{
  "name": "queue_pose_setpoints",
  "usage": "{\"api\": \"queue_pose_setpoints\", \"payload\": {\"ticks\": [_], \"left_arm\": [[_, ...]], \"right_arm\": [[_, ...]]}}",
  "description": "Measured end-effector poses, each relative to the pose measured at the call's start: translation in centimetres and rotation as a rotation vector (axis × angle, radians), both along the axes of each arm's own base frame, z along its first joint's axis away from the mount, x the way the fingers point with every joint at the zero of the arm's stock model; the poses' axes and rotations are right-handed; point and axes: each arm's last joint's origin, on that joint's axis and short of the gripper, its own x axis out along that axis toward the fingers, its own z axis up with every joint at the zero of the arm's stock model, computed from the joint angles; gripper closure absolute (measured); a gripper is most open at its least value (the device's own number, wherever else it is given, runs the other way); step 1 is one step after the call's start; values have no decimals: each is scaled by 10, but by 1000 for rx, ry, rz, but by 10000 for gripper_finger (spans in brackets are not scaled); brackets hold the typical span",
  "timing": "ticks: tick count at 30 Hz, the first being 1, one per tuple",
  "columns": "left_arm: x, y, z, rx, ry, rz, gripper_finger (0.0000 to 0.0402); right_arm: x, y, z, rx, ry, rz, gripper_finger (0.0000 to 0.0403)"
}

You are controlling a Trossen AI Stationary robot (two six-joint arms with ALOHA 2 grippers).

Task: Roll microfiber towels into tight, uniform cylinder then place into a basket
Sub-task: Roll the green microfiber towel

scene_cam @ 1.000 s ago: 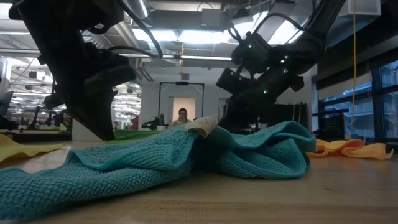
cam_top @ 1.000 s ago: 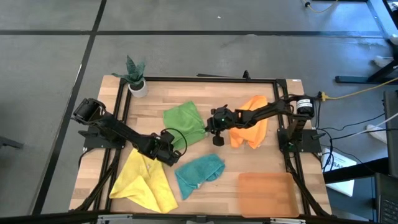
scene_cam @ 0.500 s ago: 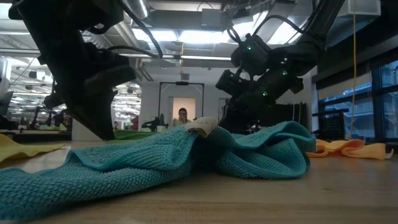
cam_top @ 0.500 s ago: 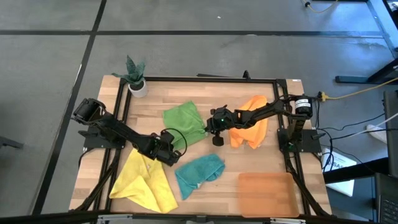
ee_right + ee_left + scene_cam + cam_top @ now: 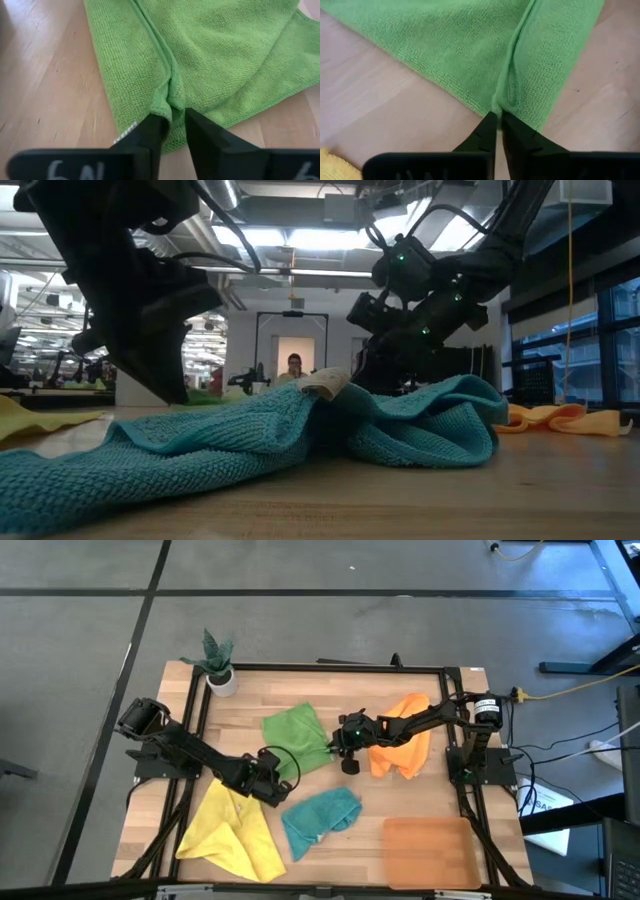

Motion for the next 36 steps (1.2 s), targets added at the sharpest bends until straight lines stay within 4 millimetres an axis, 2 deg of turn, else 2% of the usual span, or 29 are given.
{"api": "queue_pose_setpoints", "payload": {"ticks": [5, 10, 20, 26, 33, 36], "left_arm": [[1, 2, 0, 9, 7, -5, 342], [2, 9, -1, 13, 15, 18, 315], [-2, 17, 6, -34, 50, 33, 315], [-5, 14, 11, -24, 55, -6, 314], [-12, 7, 29, 2, -14, -57, 314], [-14, 2, 33, 54, -6, -157, 317]], "right_arm": [[0, 0, 0, 11, 0, -9, 273], [0, 0, 0, 9, -2, -7, 260], [13, -3, 14, -62, -24, 2, 259], [17, -4, 17, -51, 30, 3, 259], [18, -2, 22, -60, 33, 16, 259], [15, 3, 27, -99, 52, 65, 259]]}}
